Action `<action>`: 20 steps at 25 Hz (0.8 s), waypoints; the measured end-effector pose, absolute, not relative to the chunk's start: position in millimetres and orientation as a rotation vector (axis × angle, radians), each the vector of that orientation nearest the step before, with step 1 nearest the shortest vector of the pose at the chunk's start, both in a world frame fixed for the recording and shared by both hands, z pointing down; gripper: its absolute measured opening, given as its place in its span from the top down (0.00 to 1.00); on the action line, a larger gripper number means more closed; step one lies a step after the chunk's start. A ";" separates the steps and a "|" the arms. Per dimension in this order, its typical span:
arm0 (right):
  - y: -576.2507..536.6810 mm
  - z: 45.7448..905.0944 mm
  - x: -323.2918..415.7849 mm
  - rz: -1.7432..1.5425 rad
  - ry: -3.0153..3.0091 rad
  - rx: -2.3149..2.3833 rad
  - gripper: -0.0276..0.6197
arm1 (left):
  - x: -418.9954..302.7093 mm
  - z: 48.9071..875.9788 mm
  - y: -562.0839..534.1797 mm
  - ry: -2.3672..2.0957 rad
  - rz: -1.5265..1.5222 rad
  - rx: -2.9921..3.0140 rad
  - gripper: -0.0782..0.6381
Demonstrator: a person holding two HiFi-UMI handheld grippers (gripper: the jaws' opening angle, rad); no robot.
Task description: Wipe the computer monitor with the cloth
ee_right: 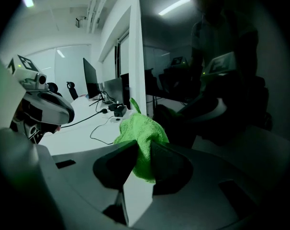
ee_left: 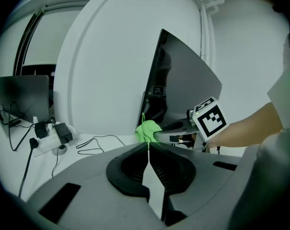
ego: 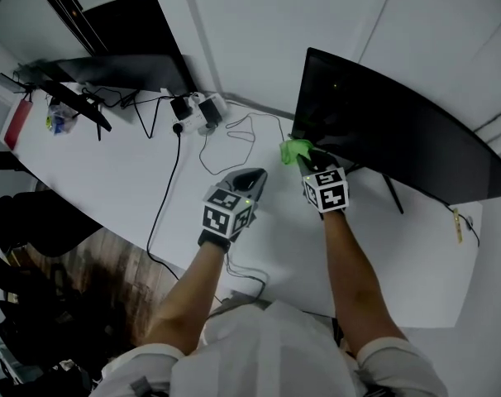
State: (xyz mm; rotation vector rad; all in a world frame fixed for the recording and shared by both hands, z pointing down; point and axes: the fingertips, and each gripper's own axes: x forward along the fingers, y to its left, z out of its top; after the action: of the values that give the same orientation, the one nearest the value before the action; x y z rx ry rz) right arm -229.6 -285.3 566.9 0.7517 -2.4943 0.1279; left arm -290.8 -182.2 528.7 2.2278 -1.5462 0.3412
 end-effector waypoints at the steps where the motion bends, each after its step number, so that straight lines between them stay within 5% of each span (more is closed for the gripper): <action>1: -284.6 563.5 -235.5 0.122 -2.499 0.739 0.83 | -291.2 527.8 -180.9 -1.546 0.338 2.229 0.86; 20: -186.3 372.9 -306.2 -0.377 -2.692 0.467 0.83 | -293.6 428.2 -139.0 -1.538 0.288 2.403 0.86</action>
State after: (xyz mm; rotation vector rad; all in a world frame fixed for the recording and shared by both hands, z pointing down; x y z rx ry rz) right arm -306.2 -186.3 372.9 0.4669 -2.6916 -0.3768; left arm -293.6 -139.0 428.2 2.4025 -1.5383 0.2876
